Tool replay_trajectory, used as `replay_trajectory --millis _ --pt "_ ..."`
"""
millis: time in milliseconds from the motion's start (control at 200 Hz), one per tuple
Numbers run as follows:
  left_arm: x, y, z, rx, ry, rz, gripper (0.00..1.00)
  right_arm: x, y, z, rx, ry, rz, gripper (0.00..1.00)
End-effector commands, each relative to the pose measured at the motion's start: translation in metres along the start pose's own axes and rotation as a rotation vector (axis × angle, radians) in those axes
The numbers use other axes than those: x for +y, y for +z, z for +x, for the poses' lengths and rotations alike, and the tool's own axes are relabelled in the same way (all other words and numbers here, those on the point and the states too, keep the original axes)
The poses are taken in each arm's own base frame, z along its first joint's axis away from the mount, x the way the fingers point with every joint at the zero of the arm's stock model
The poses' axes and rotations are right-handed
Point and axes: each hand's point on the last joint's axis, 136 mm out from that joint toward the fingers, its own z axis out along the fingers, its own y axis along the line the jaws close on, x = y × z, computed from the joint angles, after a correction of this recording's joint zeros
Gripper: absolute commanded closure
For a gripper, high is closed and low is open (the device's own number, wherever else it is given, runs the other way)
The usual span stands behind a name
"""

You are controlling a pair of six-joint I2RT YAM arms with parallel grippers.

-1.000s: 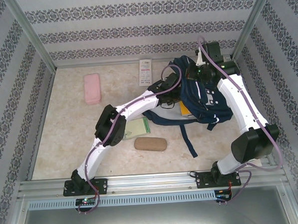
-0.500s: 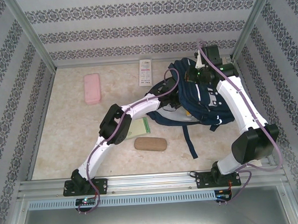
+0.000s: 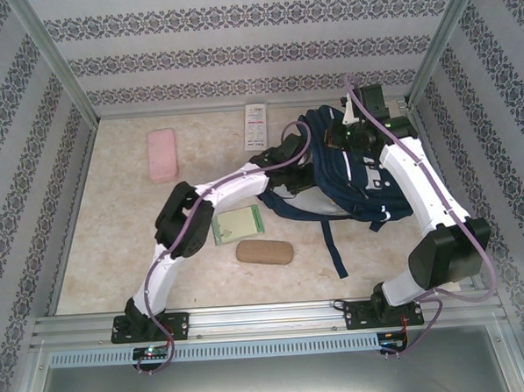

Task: Pack books, pencil case, and school supplies into a backpack

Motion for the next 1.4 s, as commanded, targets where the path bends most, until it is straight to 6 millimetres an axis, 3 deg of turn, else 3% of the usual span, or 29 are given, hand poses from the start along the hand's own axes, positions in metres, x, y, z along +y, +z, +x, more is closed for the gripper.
replay_trajectory --millis 0,210,380,509,584,754,874,1004,1134,1279,1394 --pt "-0.005 -0.058 -0.018 -0.081 0.114 -0.036 0.30 0.015 -0.015 -0.013 -0.079 -0.029 -0.075 0.99" --pt "0.039 -0.114 -0.037 -0.148 0.121 -0.130 0.37 0.018 -0.009 -0.003 -0.064 -0.047 -0.086 0.99" --pt "0.077 -0.129 -0.074 -0.191 0.046 -0.138 0.62 0.025 0.000 0.013 -0.036 -0.070 -0.093 0.99" --pt "0.099 -0.119 -0.110 -0.213 0.010 -0.148 0.89 0.033 0.003 0.022 -0.021 -0.097 -0.098 0.99" --pt "0.110 -0.108 -0.131 -0.224 -0.016 -0.150 0.99 0.036 0.003 0.025 -0.018 -0.108 -0.097 0.99" --pt "0.139 -0.078 -0.170 -0.241 -0.092 -0.153 1.00 0.043 0.005 0.030 -0.010 -0.119 -0.101 0.99" --pt "0.162 -0.050 -0.184 -0.218 -0.140 -0.168 1.00 0.045 0.008 0.035 0.001 -0.129 -0.094 0.98" --pt "0.182 -0.027 -0.189 -0.191 -0.182 -0.190 0.99 0.045 0.012 0.040 0.015 -0.131 -0.088 0.98" --pt "0.205 -0.019 -0.184 -0.176 -0.231 -0.232 1.00 0.043 0.015 0.042 0.023 -0.133 -0.079 0.98" --pt "0.233 -0.028 -0.163 -0.126 -0.241 -0.334 1.00 0.042 0.018 0.041 0.025 -0.140 -0.073 0.98" --pt "0.251 -0.051 -0.145 -0.112 -0.233 -0.403 1.00 0.043 0.021 0.041 0.031 -0.142 -0.076 0.98"
